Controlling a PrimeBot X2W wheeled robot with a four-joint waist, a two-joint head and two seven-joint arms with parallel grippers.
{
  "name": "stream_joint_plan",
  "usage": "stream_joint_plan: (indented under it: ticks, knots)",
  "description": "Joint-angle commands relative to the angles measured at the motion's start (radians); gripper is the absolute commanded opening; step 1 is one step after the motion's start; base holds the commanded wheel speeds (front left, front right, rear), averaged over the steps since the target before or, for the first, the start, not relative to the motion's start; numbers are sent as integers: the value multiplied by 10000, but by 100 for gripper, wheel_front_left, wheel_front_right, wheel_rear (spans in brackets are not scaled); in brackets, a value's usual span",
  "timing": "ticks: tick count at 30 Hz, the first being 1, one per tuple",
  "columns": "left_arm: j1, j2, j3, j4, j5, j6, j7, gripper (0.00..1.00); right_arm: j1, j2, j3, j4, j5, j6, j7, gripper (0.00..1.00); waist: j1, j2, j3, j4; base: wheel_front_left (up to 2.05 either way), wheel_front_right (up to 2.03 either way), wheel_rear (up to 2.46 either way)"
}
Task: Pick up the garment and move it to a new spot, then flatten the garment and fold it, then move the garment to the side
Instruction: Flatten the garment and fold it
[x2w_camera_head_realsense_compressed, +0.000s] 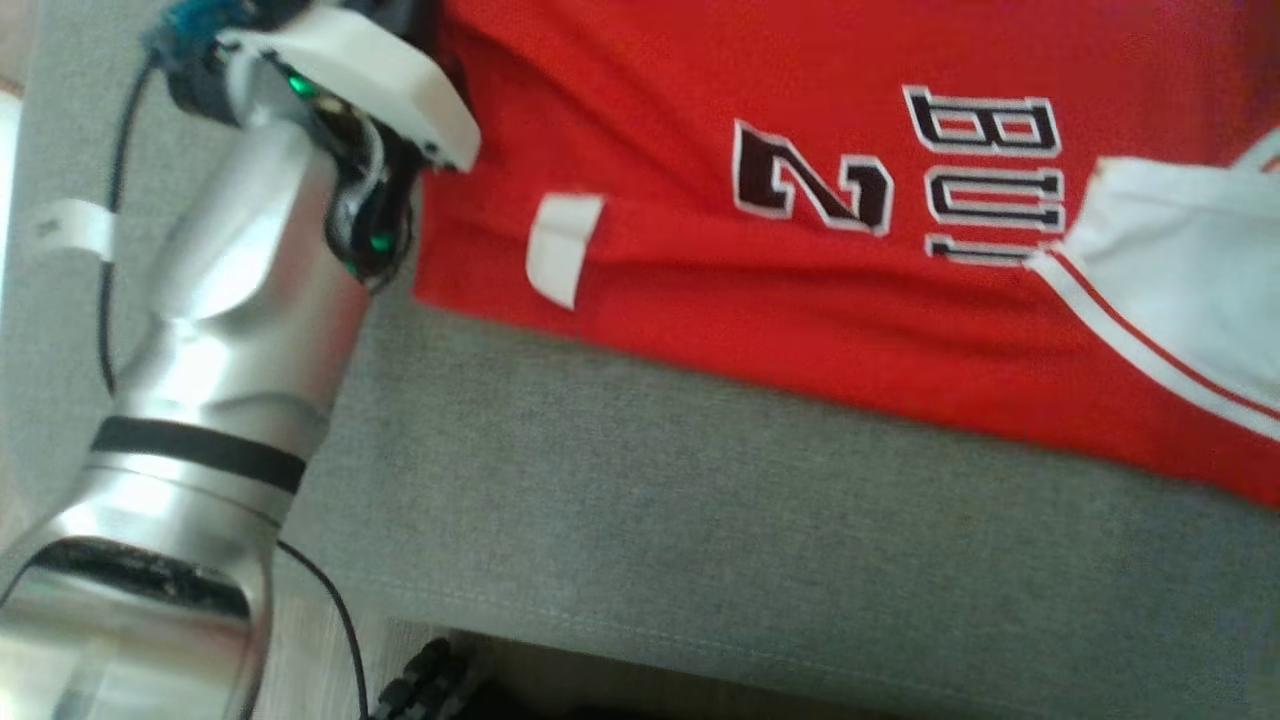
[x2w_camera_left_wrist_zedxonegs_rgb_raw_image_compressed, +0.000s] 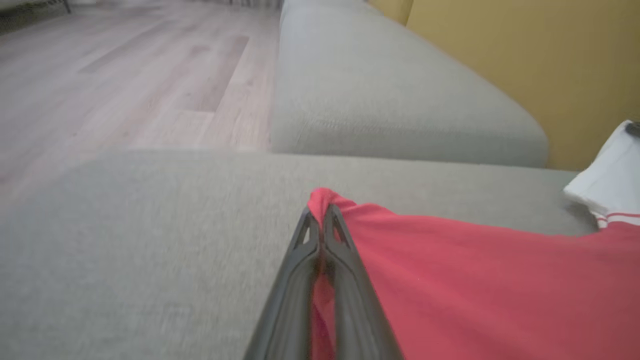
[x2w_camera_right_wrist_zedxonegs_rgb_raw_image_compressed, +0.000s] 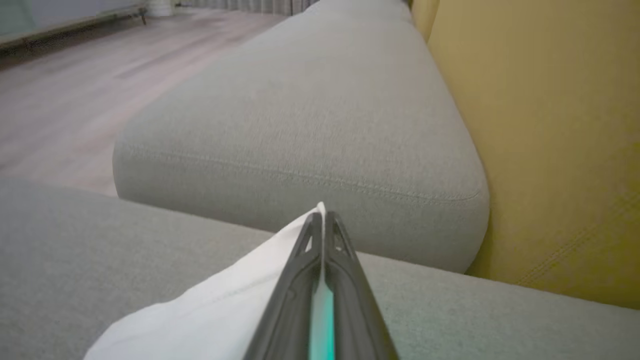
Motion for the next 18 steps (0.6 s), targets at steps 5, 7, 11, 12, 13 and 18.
stream_joint_plan:
  ticks: [5,7,11,12,13,18]
  knots:
    - [349,908,1277,-1141,787,369,-121,0,162,954,-1019,-481,82,63,-1349,0,-1,0,-443,-743,0,0,0]
    - [624,995,1465,-1103,978,404,-122,0,360,1298,-1271,-510,319,63,-1590,0,-1,0,-573,-1037,0,0,0]
    - [1266,1165,1829,-800,1250,434,-122,0,1092,1833,-1516,-855,1171,63,-1810,0,-1,0,-949,-1641,0,0,0]
    - [1430,1237,1935,-716,1311,453,-123,0,1327,1911,-1476,-1130,1405,63,-1822,0,-1,0,-1039,-1808,0,0,0]
    - [1587,1293,2067,-662,1337,449,-123,0,1611,1977,-1422,-1535,1677,63,-1827,0,-1,0,-1120,-1973,0,0,0]
    - [2229,1480,2548,-523,1511,475,-123,0,3177,2125,-974,-3118,3015,63,-1832,0,-1,0,-1544,-2499,0,0,0]
